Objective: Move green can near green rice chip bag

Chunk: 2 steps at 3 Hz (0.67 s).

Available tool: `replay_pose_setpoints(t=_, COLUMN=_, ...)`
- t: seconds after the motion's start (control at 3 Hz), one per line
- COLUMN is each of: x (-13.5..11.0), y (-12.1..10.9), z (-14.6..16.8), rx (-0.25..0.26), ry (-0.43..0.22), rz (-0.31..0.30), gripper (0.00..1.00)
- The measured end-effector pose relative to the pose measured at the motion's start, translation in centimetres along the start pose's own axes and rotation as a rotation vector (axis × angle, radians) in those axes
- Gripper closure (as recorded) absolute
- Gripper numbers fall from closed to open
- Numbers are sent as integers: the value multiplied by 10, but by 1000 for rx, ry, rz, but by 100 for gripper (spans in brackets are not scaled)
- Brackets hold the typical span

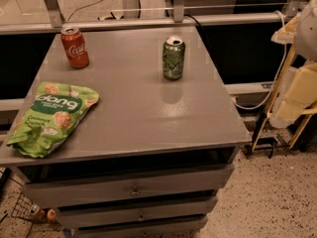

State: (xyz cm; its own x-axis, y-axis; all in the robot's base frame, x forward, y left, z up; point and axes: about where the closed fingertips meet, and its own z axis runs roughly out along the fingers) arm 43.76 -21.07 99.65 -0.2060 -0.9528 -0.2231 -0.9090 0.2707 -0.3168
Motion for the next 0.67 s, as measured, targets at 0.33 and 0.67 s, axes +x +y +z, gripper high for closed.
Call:
replay_pose_setpoints(t=0.33, x=0, y=0, z=0, rx=0, ry=0, rz=0, gripper=0)
replay_pose_setpoints(t=0.67, x=3, y=-19, z=7, rx=25, ry=-19, rz=44, gripper=0)
